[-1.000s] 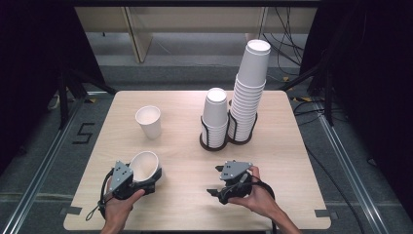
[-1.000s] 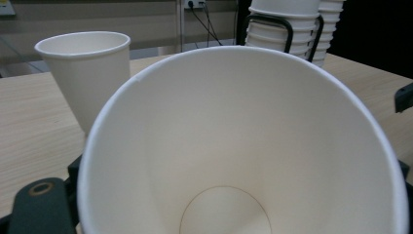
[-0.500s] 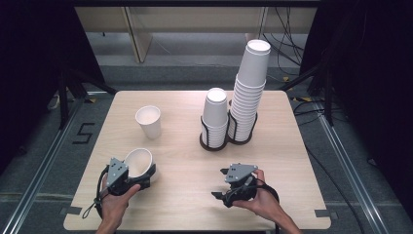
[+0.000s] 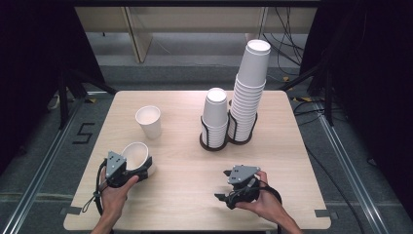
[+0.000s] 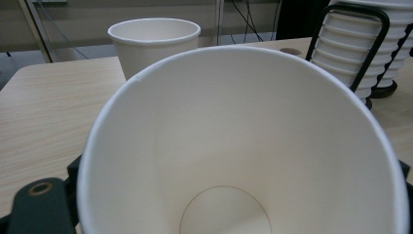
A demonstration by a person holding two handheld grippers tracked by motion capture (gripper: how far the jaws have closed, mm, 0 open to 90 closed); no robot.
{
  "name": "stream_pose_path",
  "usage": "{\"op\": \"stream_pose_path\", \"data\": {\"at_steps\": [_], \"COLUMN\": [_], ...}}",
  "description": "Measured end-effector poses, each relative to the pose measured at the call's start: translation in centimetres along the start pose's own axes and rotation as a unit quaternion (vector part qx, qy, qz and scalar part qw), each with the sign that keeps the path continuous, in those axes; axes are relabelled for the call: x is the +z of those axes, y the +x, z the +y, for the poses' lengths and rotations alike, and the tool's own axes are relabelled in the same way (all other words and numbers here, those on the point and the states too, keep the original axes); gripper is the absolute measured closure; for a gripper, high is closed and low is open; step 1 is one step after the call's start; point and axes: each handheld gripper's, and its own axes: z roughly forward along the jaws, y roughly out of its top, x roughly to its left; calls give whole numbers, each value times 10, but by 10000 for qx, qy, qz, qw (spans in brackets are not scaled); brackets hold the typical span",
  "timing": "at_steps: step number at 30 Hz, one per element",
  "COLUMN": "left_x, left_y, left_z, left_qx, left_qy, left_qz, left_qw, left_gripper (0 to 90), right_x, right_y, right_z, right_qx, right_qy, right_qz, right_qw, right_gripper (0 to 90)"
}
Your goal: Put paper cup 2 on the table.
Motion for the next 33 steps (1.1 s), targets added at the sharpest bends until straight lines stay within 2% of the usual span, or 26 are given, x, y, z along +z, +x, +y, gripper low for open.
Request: {"op": "stream_pose_path", "data": {"at_steps": [7,8,12,14,16,18,19,21,24,25,28,31,33], "left_x": [5,7,17,23,30,35,38,42,47,49,53,57,61], "left_y": [8,9,17,20,25,28,31,35,42,45,51,54,55], "left_z": [8,8,8,11,15,17,18,20,22,23,26,29,30], "left_qx": [-44,-67,-188,-179,-51,15,6,-8,-3,-16,-59,30,41], "left_qy": [125,104,146,198,286,354,363,452,484,502,519,555,663], "left_qz": [103,120,212,256,283,415,435,459,563,572,593,665,713], "left_qw": [9999,9999,9995,9993,9992,9985,9984,9979,9972,9971,9969,9962,9952], "left_gripper": [131,131,131,131,131,130,131,131,130,130,130,128,128], "right_x": [-3,-4,-5,-5,-5,-5,-5,-5,-6,-6,-6,-5,-5], "right_y": [-3,-2,-4,-4,-4,-4,-3,-4,-5,-4,-5,-5,-5], "right_z": [-3,-4,-4,-5,-5,-6,-6,-6,-6,-6,-7,-7,-7], "right_qx": [49,146,86,121,123,146,211,55,49,125,49,55,54], "right_qy": [-36,-13,-38,-40,-28,-15,2,-30,-24,-2,-9,-5,-6], "right_qz": [-35,-53,-88,-49,-30,-41,-57,-71,-66,-38,-72,-74,-76], "right_qw": [10000,9999,9999,9999,9999,9999,9998,10000,10000,9999,10000,10000,10000], "right_gripper": [203,203,203,202,203,202,202,202,201,201,201,200,200]}}
